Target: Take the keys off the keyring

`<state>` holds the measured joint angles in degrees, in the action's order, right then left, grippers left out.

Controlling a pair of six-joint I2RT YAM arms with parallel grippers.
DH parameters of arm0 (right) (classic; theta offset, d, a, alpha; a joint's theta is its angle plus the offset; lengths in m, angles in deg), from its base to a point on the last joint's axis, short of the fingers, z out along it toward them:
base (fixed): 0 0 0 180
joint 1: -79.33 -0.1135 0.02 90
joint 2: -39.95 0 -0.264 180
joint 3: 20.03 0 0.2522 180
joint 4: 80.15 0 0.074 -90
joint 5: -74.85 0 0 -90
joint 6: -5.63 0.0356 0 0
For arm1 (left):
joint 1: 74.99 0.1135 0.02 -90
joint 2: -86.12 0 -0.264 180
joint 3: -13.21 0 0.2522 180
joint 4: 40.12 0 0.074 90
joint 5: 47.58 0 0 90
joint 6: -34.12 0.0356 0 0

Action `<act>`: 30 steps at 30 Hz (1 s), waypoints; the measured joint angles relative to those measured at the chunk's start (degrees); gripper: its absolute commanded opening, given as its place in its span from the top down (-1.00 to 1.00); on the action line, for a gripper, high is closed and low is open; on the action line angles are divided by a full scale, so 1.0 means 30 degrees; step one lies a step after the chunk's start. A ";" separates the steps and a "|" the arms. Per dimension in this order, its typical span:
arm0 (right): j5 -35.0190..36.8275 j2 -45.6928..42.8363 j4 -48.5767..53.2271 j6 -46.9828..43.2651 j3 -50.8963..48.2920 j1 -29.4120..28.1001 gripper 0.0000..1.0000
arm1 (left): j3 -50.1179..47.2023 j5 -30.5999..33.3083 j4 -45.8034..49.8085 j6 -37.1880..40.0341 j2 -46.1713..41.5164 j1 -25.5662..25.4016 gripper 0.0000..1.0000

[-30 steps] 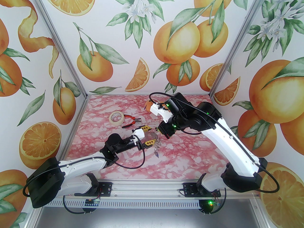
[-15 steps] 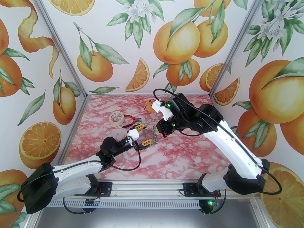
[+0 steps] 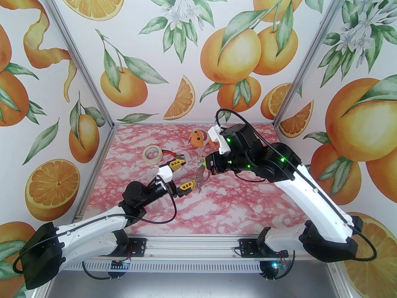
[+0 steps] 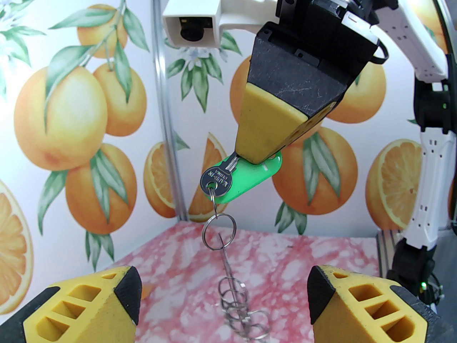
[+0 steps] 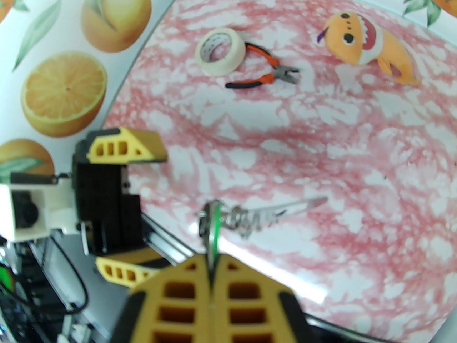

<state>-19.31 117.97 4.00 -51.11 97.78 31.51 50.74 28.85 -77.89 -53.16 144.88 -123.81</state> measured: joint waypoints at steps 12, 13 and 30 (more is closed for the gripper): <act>0.1989 0.1384 0.0656 0.2637 0.0765 -0.1056 1.00 | 0.0262 0.0532 -0.0372 0.0736 0.1778 -0.0036 -0.73; 0.2055 0.1384 0.0656 0.2739 0.0765 -0.1064 1.00 | 0.0284 0.0554 -0.0459 0.0794 0.1974 -0.0036 -0.72; 0.1326 0.1231 0.0481 0.2601 0.0568 -0.1173 1.00 | 0.0284 0.0648 -0.1749 0.1727 0.2674 -0.0036 -0.45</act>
<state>-15.33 121.66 5.45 -43.31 99.48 28.00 51.60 30.80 -83.13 -47.98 152.90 -123.92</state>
